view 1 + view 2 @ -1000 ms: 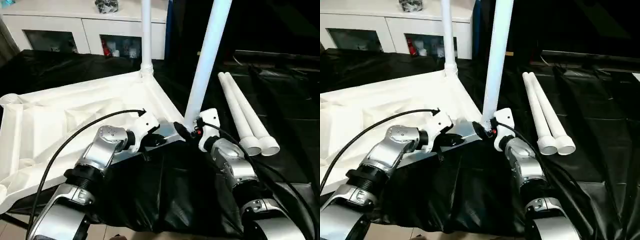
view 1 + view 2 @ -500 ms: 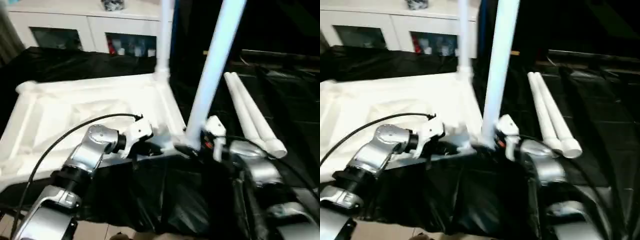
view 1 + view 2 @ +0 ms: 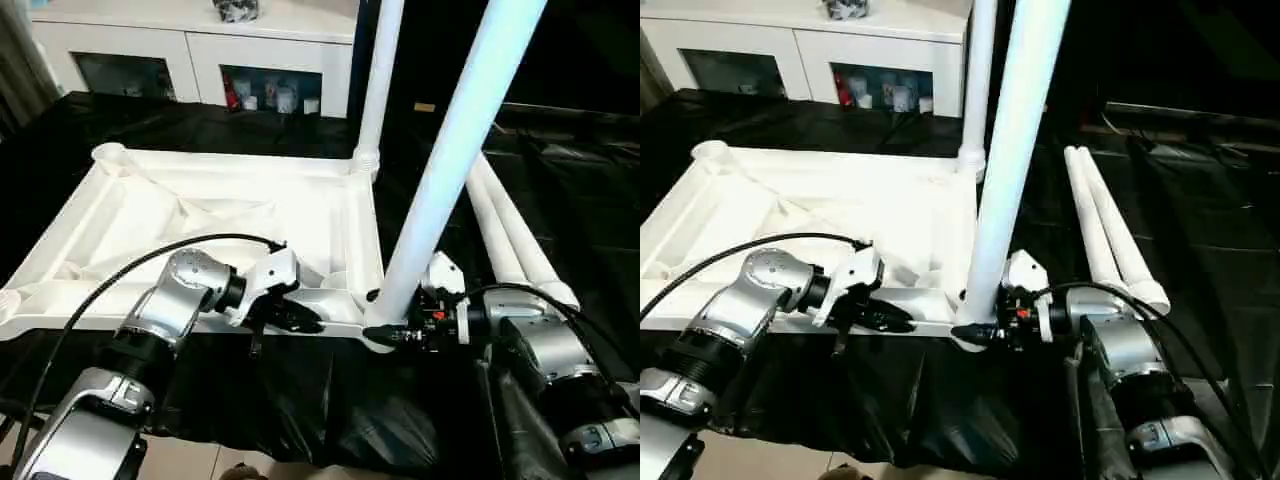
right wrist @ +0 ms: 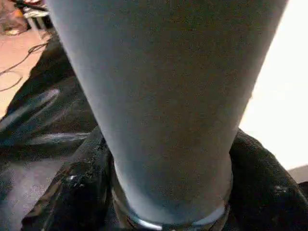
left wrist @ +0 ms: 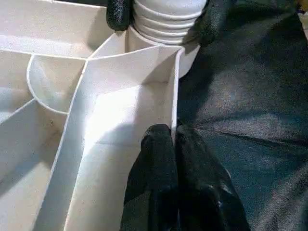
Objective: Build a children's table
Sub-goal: Rotate leg to tighten
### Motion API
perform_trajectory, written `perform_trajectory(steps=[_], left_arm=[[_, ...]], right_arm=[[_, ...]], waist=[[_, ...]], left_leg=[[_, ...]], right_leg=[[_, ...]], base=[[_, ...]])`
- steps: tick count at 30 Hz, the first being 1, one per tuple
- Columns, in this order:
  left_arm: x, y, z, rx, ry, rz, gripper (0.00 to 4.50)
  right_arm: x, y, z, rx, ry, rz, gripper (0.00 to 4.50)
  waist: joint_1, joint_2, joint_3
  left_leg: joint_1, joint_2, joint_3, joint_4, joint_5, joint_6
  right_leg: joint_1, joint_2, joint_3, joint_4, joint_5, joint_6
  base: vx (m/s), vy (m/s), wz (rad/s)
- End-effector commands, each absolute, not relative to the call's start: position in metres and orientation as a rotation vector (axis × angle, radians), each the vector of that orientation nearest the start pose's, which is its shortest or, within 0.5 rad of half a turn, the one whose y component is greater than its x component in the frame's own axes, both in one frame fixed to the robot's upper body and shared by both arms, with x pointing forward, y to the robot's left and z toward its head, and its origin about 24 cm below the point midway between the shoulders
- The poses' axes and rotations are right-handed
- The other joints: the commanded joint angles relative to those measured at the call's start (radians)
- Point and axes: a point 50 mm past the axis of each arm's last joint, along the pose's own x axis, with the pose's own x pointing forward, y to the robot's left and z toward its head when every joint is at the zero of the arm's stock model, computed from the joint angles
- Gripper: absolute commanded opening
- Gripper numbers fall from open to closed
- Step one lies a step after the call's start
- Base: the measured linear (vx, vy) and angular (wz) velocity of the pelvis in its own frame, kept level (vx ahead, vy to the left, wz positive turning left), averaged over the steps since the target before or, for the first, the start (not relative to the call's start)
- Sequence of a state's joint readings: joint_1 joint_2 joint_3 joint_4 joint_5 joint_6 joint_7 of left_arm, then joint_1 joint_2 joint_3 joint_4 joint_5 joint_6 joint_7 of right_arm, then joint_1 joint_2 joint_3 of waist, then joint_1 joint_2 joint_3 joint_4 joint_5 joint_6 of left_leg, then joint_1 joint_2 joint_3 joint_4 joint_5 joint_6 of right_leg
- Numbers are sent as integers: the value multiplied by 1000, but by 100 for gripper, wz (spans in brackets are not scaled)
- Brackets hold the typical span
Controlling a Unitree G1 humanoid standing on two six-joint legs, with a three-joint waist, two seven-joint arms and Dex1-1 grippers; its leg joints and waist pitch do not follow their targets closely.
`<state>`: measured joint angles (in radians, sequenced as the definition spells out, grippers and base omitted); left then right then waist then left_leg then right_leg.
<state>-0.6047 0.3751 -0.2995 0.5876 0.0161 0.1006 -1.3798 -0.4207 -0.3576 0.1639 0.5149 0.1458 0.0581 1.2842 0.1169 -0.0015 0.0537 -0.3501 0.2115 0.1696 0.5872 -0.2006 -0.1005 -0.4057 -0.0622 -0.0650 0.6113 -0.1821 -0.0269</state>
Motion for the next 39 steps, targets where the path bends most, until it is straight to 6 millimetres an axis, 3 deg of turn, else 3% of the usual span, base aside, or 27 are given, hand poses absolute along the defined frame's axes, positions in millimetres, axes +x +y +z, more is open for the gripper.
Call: perform_trajectory(steps=[1,3,6,7,8,10,11,12,14,16,19,25,31,33,36,39], left_arm=[[321,116,67,395,387,-1423,0],[323,111,67,388,375,-1375,0],[328,101,69,377,358,-1273,0],[328,101,69,377,358,-1273,0],[330,95,70,373,349,-1236,0],[331,93,71,372,341,-1211,0],[331,93,71,372,341,-1211,0],[332,84,72,369,329,-1174,0],[329,75,71,368,320,-1180,0],[326,71,69,366,321,-1194,0],[324,70,68,373,320,-1200,0],[320,77,66,374,326,-1246,0],[314,90,68,382,325,-1345,0],[311,101,68,400,349,-1393,0],[310,108,68,411,370,-1420,0],[310,113,67,415,387,-1439,0]], right_arm=[[279,-118,20,-82,367,1406,278],[285,-113,14,-79,373,1285,276],[296,-102,5,-58,371,1057,276],[296,-102,5,-58,371,1057,276],[302,-96,3,-14,365,944,275],[306,-91,2,9,360,879,275],[306,-91,2,9,360,879,275],[311,-81,2,41,353,766,275],[315,-71,4,45,335,710,275],[316,-64,7,62,313,717,275],[317,-62,8,68,302,717,345],[317,-73,12,16,286,809,393],[310,-93,13,-61,303,1018,395],[305,-103,20,-90,294,1160,395],[301,-110,25,-105,286,1258,395],[297,-116,30,-109,290,1336,395]], waist=[[-2,-3,-60],[-4,-3,-57],[-19,-5,-52],[-23,-5,-50],[-27,-12,-49],[-32,-6,-48],[-34,-7,-49],[-34,-9,-50],[-36,-9,-49],[-38,-8,-52],[-36,-7,-56],[-36,-6,-63],[-32,-12,-62],[-29,-11,-62],[-22,-3,-60],[-17,-2,-62]], left_leg=[[-1,22,1,-69,-151,60],[5,21,-1,-73,-192,42],[4,18,-6,-80,-215,7],[6,17,-7,-82,-230,3],[7,14,-8,-81,-247,12],[9,14,-12,-83,-271,10],[7,14,-12,-84,-269,9],[5,14,-13,-85,-265,7],[13,13,-11,-85,-280,2],[6,14,-13,-87,-267,8],[5,17,-8,-85,-234,18],[0,16,-2,-77,-149,42],[-1,17,2,-72,-132,75],[2,19,2,-73,-142,77],[7,23,4,-74,-167,73],[7,25,6,-71,-163,77]], right_leg=[[56,-76,44,-75,-227,-209],[53,-80,45,-87,-334,-178],[48,-82,43,-94,-425,-150],[48,-82,41,-99,-458,-139],[46,-81,42,-108,-513,-108],[43,-84,40,-111,-550,-99],[43,-83,40,-112,-547,-96],[44,-83,41,-110,-537,-91],[35,-83,42,-114,-546,-92],[41,-82,43,-109,-505,-99],[42,-79,48,-95,-380,-137],[55,-75,49,-74,-177,-198],[60,-77,49,-70,-147,-223],[59,-76,48,-72,-169,-220],[54,-73,47,-73,-188,-222],[54,-73,47,-71,-171,-231]], base=[[0,0,0],[0,0,0],[0,0,0],[0,0,0],[0,0,0],[0,0,0],[0,0,0],[0,0,0],[0,0,0],[0,0,0],[0,0,0],[0,0,0],[0,0,0],[0,0,0],[0,0,0],[0,0,0]])
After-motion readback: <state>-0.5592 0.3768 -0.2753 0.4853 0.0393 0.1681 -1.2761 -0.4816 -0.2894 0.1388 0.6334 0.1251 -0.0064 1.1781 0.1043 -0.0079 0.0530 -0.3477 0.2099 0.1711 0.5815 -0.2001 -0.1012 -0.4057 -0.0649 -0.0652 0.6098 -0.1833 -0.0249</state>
